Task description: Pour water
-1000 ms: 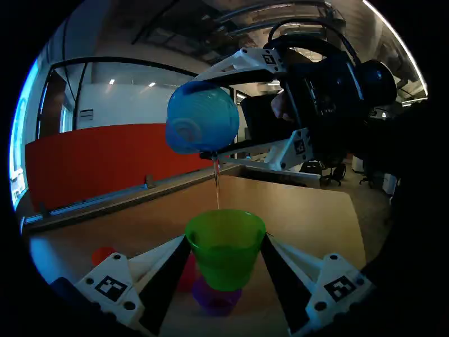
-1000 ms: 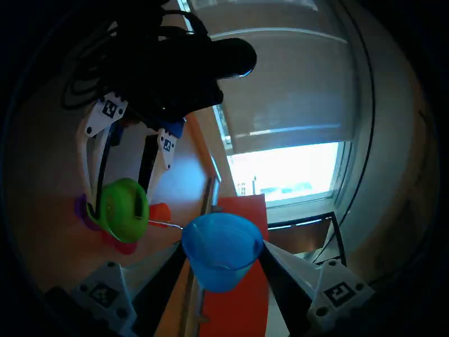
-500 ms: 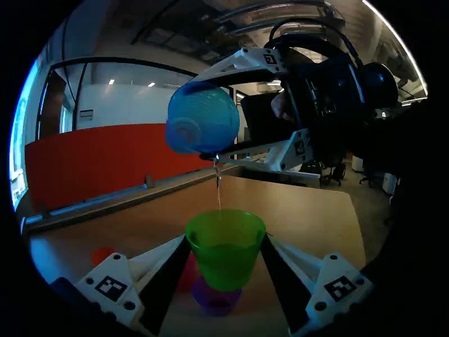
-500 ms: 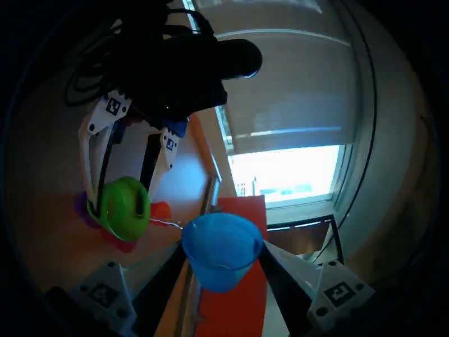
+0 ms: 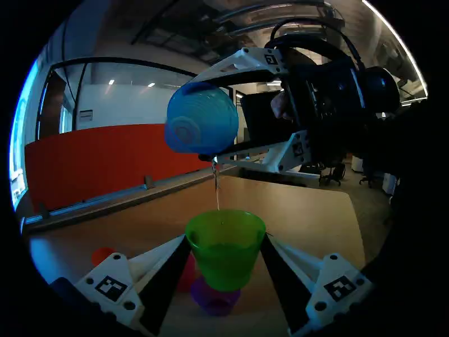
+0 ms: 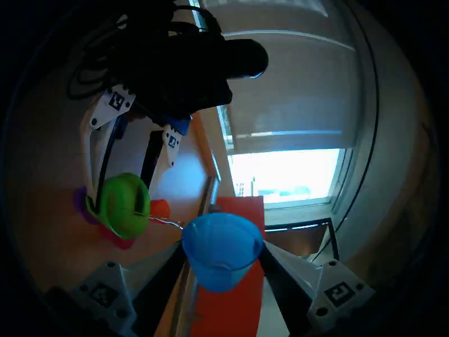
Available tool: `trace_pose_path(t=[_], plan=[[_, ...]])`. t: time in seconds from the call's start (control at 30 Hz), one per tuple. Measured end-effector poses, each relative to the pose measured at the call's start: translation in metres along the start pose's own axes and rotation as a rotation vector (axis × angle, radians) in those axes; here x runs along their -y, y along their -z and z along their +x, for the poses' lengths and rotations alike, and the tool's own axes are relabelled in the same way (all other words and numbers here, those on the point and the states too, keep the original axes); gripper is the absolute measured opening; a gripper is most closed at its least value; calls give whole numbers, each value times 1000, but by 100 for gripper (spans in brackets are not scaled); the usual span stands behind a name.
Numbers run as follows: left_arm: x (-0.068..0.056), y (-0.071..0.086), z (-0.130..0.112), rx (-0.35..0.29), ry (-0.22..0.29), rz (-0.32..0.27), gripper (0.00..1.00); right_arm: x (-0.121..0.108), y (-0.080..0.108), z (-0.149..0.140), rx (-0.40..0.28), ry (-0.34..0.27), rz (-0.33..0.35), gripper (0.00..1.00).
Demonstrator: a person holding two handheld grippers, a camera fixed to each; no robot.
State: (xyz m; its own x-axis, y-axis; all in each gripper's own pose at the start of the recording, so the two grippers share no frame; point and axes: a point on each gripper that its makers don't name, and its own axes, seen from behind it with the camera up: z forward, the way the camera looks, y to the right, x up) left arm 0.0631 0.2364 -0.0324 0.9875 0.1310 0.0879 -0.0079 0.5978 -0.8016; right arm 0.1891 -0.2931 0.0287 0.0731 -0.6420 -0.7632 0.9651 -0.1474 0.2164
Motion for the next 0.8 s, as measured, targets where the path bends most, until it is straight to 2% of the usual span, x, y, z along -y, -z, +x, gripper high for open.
trace_pose_path(t=[0.8], plan=[[-2,-1,0,1,-3,-2,85,0,4,1,10,49,-8,91]])
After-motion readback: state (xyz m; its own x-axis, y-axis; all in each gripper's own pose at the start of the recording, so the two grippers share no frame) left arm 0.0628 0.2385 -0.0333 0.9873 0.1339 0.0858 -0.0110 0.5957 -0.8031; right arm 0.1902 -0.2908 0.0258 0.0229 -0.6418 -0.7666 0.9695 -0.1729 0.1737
